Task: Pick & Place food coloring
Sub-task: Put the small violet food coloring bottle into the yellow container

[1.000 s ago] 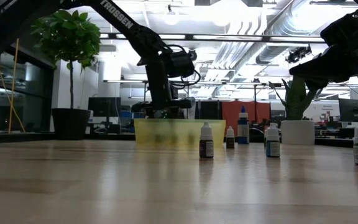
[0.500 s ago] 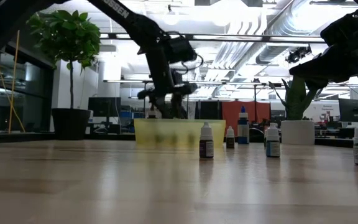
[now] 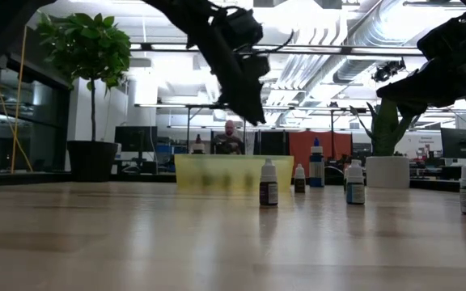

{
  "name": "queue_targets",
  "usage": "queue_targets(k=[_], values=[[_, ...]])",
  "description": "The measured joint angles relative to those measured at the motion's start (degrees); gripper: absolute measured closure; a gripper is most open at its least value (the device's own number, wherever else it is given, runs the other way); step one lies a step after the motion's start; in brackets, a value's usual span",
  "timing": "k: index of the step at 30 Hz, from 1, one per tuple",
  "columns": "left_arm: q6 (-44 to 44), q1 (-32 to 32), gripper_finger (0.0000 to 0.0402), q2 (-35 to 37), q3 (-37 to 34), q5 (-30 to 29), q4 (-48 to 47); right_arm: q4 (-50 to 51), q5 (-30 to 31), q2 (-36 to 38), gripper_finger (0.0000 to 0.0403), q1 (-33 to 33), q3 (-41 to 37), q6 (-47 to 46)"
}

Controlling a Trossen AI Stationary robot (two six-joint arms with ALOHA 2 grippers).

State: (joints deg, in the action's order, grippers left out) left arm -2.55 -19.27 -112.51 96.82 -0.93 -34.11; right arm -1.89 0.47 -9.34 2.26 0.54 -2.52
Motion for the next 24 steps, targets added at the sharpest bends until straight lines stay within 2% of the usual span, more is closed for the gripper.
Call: queue_targets(k=[3,7,16,20,24], values=[[-4.70,1.79,0.0218,1.03,-0.04,5.86,-2.27,-0.02,0.00,0.00,0.0402,0.00,0.00,0.00],[-9.59,4.55,0.0218,2.96,-0.49,10.43,-6.21,0.00,0.00,-0.02,0.0402,0.00,0.00,0.00],[-16.62,12.52,0.0218,7.44,-8.30,11.80,-7.64,0.17,-0.09,-0.06,0.0402,0.02,-0.01,0.00],[-18.43,15.45,0.0218,8.19,-14.00,12.65,-4.68,0.28,-0.09,0.00,0.0402,0.02,-0.02,0.00],[-18.46,17.90,0.0218,8.41,-19.65,13.76,2.45,0.28,-0.07,0.02,0.0402,0.01,0.00,0.00]])
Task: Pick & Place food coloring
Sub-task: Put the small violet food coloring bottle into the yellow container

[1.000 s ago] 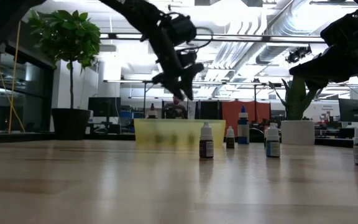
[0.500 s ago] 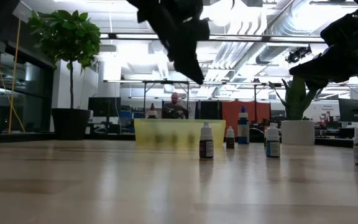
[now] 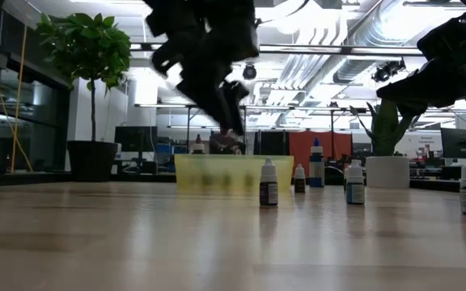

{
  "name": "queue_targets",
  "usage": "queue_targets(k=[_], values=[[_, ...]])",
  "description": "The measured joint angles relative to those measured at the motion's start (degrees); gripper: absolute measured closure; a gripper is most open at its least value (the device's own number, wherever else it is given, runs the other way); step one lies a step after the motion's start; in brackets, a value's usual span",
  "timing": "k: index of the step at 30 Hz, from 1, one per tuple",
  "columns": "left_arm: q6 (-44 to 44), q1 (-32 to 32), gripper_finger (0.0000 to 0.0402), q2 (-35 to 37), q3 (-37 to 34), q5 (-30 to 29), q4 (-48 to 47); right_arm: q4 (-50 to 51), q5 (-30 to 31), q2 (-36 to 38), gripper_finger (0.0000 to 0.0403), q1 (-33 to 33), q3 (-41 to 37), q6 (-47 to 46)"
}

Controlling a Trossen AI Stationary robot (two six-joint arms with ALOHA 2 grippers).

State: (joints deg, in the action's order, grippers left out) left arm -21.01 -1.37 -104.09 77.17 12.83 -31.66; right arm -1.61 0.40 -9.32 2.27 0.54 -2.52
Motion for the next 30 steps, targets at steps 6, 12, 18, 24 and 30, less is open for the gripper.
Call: queue_targets(k=[6,12,18,24,30], values=[[-0.18,3.03,0.0218,-0.04,-5.40,0.73,9.17,0.00,0.01,-0.02,0.0402,0.01,-0.02,0.00],[-0.39,4.96,0.0218,-0.07,-6.69,0.70,13.18,0.02,0.02,-0.02,0.0402,-0.01,0.00,0.00],[-1.45,5.26,0.0218,-1.06,-6.69,0.64,16.66,0.04,0.04,-0.02,0.0402,0.01,0.00,0.00],[-1.45,5.14,0.0218,-3.82,-6.70,0.59,20.47,0.07,0.04,-0.07,0.0402,-0.01,-0.01,0.00],[-1.72,5.16,0.0218,-4.52,-6.69,0.62,21.42,0.02,0.07,-0.05,0.0402,0.01,0.00,0.00]])
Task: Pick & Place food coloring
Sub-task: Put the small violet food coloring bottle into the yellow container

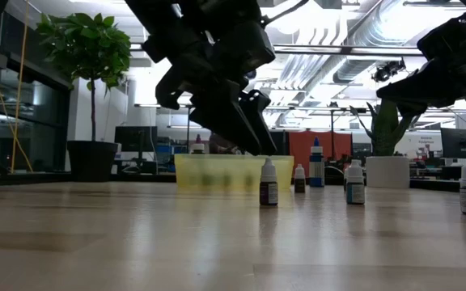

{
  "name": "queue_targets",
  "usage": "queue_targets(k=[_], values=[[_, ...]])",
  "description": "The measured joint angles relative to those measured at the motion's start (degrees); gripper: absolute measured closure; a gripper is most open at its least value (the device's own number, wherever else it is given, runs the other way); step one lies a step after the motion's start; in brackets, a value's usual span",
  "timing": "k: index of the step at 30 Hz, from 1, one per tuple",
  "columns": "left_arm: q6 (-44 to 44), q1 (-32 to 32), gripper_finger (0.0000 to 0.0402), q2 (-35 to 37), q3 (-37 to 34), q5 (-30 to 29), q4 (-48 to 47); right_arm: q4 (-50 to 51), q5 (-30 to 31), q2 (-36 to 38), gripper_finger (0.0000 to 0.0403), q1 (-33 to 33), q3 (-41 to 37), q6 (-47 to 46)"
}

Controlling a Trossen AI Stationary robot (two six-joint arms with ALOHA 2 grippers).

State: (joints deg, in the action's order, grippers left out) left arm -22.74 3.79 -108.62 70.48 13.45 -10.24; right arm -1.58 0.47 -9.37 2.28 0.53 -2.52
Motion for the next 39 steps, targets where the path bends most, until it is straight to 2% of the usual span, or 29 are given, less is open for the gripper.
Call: queue_targets(k=[7,18,29,39], values=[[-1.64,0.00,0.0218,0.00,-1.46,3.51,2.01,0.00,0.00,0.00,0.0402,-0.02,0.00,0.00],[-1.21,-0.02,0.0218,-0.02,-6.52,2.49,10.38,-0.02,0.00,0.00,0.0402,0.00,0.00,0.00],[1.48,0.00,0.0218,-3.69,-6.60,2.51,14.84,-0.04,0.00,-0.02,0.0402,-0.02,0.00,0.02],[2.07,0.00,0.0218,-3.80,-6.60,2.60,15.22,0.00,0.00,0.03,0.0402,0.00,-0.01,0.00]])
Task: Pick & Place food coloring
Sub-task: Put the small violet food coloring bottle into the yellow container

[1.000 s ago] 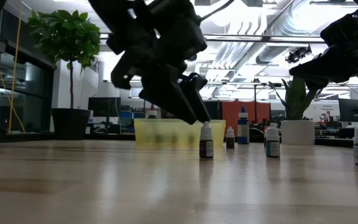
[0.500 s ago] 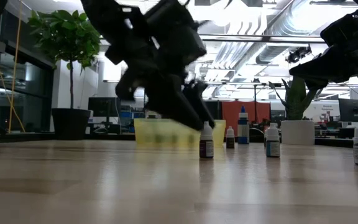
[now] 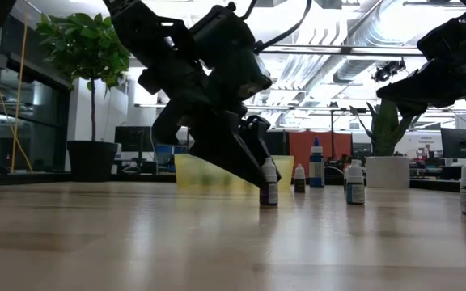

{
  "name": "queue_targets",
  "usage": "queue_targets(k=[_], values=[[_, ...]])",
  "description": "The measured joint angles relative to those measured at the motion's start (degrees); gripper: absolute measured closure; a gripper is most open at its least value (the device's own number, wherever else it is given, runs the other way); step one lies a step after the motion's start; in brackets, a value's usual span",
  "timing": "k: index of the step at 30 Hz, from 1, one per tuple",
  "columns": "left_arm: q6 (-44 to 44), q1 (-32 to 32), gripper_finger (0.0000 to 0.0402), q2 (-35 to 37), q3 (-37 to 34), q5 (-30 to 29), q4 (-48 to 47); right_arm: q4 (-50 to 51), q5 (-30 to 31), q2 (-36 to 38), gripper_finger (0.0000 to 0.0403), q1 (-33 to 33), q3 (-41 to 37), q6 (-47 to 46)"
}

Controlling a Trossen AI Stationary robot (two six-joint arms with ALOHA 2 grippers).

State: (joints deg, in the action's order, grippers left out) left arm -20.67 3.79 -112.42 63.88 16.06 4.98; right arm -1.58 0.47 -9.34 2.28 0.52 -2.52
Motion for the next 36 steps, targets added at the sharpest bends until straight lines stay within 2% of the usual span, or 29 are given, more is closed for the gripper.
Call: queue_targets(k=[15,23,30,36], values=[[1.74,0.00,0.0306,0.00,0.02,1.88,0.06,0.02,0.00,0.00,0.0402,0.00,0.01,0.00],[6.51,-0.04,0.0346,0.00,0.25,1.90,1.55,0.04,-0.01,0.00,0.0402,-0.01,0.01,0.00],[14.26,-2.02,0.0353,0.77,3.99,1.20,-1.43,0.07,-0.02,0.00,0.0402,-0.02,0.02,0.00],[20.50,-5.40,0.0354,3.65,8.59,-3.64,-7.78,0.05,-0.02,0.00,0.0402,-0.01,0.01,0.00]])
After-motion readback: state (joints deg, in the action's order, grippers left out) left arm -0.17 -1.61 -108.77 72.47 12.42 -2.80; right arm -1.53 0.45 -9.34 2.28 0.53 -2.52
